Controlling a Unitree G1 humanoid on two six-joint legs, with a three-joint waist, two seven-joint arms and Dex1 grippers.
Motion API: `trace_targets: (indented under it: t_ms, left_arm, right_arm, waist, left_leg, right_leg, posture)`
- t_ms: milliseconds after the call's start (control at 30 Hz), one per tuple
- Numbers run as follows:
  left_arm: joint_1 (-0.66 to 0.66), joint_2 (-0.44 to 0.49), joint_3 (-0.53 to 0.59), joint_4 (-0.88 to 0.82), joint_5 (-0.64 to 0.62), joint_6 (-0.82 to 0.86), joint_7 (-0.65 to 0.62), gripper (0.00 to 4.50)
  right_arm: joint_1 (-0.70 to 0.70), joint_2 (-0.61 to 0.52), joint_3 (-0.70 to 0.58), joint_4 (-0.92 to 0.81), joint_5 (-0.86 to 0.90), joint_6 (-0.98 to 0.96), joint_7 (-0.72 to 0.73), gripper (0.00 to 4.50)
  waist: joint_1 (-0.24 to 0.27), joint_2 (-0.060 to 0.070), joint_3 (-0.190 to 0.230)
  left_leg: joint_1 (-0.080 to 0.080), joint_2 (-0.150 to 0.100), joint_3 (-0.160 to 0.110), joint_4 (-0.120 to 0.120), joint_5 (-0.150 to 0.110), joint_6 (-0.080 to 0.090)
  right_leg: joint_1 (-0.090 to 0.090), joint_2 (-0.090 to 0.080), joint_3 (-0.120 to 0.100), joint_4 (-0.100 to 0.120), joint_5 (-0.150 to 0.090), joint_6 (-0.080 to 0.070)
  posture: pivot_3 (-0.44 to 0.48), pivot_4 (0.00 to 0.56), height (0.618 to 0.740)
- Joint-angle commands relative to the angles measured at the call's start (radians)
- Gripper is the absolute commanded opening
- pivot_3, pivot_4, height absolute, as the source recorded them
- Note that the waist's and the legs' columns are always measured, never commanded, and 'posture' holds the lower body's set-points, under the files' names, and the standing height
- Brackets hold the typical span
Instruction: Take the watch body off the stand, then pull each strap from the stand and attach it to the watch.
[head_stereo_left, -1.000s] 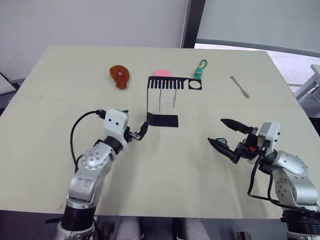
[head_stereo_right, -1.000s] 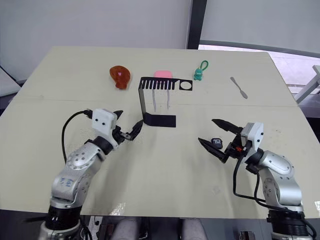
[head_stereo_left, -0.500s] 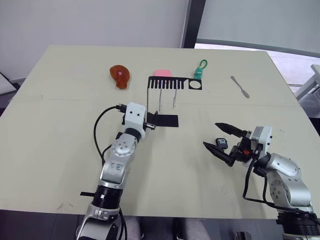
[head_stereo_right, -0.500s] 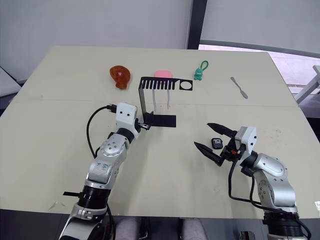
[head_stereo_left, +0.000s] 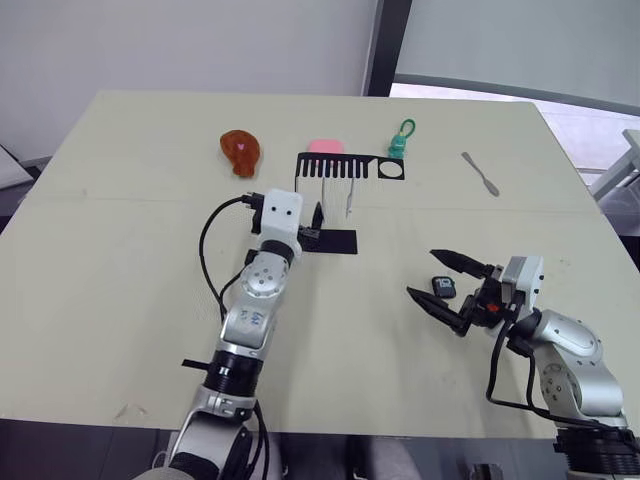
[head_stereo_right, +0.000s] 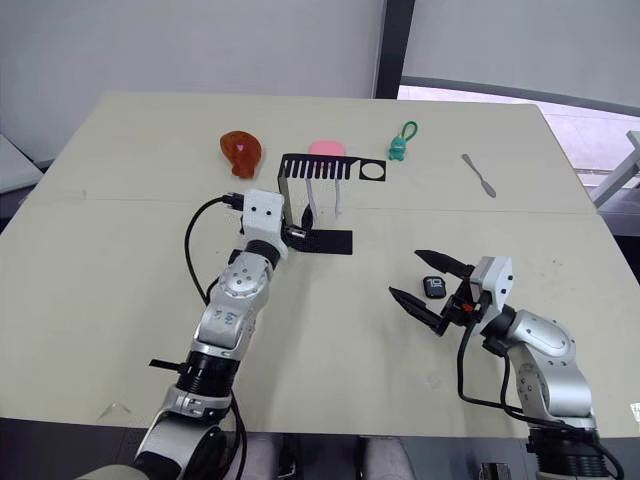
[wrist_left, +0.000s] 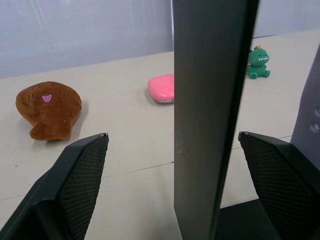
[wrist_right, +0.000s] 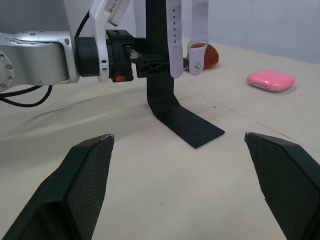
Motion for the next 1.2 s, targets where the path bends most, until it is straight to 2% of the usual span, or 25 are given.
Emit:
trace_targets:
  t_ms: [33, 67, 167, 200, 333, 533, 733, 967, 1200]
  left_arm:
    - [-0.011, -0.008, 0.002, -0.015, 0.022, -0.012, 0.013, 3.98]
    - [-0.011, -0.011, 0.002, -0.014, 0.019, -0.011, 0.01, 3.73]
    - [-0.013, -0.018, -0.008, -0.014, 0.023, -0.019, 0.004, 2.33]
    - [-0.015, -0.019, -0.009, -0.013, 0.025, -0.023, 0.004, 2.04]
    - [-0.021, -0.019, -0.015, -0.002, 0.039, -0.046, 0.002, 0.13]
    - [-0.02, -0.024, -0.017, -0.003, 0.049, -0.062, 0.002, 0.05]
    - [-0.017, -0.026, -0.012, -0.011, 0.054, -0.061, 0.011, 0.05]
    - [-0.017, -0.037, -0.001, 0.004, 0.082, -0.067, 0.086, 0.05]
    - [-0.014, -0.043, -0.001, 0.002, 0.078, -0.07, 0.094, 0.05]
  right_arm:
    - [0.008, -0.006, -0.01, -0.032, -0.003, -0.012, 0.006, 4.5]
    - [0.011, -0.004, -0.01, -0.03, -0.005, -0.014, 0.006, 4.5]
    - [0.018, 0.001, -0.009, -0.025, -0.012, -0.021, 0.005, 4.5]
    - [0.019, 0.004, -0.008, -0.024, -0.014, -0.023, 0.004, 4.5]
    - [0.023, 0.017, -0.003, -0.023, -0.023, -0.027, -0.007, 4.5]
    - [0.026, 0.079, 0.008, -0.049, -0.033, -0.025, -0.069, 4.5]
    - [0.012, 0.18, 0.094, -0.152, -0.185, 0.112, -0.344, 4.5]
    - [-0.143, 0.371, 0.204, -0.219, -0.304, 0.252, -0.627, 4.5]
    - [-0.302, 0.499, 0.248, -0.175, -0.39, 0.318, -0.792, 4.5]
  waist:
    - [0.0, 0.0, 0.0]
    - [0.001, 0.0, 0.0]
    - [0.001, 0.0, 0.0]
    - [0.001, 0.0, 0.0]
    - [0.0, 0.0, 0.0]
    - [0.0, 0.0, 0.0]
    - [0.0, 0.0, 0.0]
    - [-0.003, 0.0, 0.0]
    - [-0.003, -0.001, -0.001]
  left_leg:
    - [0.0, 0.0, 0.0, 0.0, 0.0, 0.0]
    - [0.0, 0.0, 0.0, 0.0, 0.0, 0.0]
    - [0.0, 0.0, 0.0, 0.0, 0.0, 0.0]
    - [0.0, 0.0, 0.0, 0.0, 0.0, 0.0]
    - [0.0, 0.0, 0.0, 0.0, 0.0, 0.0]
    - [0.0, 0.0, 0.0, 0.0, 0.0, 0.0]
    - [0.0, 0.0, 0.0, 0.0, 0.0, 0.0]
    - [-0.003, 0.0, 0.001, 0.0, 0.001, -0.002]
    - [-0.014, 0.001, 0.001, 0.004, 0.003, -0.001]
  right_leg:
    - [0.0, 0.0, 0.0, 0.0, 0.0, 0.0]
    - [0.0, 0.0, 0.0, 0.0, 0.0, 0.0]
    - [0.0, 0.0, 0.0, 0.0, 0.0, 0.0]
    - [0.0, 0.0, 0.0, 0.0, 0.0, 0.0]
    - [0.0, 0.0, 0.0, 0.0, 0.0, 0.0]
    - [0.0, 0.0, 0.0, 0.0, 0.0, 0.0]
    - [-0.001, 0.0, 0.0, 0.001, 0.0, 0.0]
    - [-0.006, 0.0, 0.001, 0.004, 0.0, 0.0]
    - [-0.017, 0.0, 0.0, 0.009, 0.0, 0.0]
  posture:
    - [0.0, 0.15, 0.74]
    - [0.0, 0.15, 0.74]
    - [0.0, 0.15, 0.74]
    - [0.0, 0.15, 0.74]
    - [0.0, 0.15, 0.74]
    - [0.0, 0.15, 0.74]
    - [0.0, 0.15, 0.74]
    - [0.0, 0.15, 0.74]
    - [0.0, 0.15, 0.74]
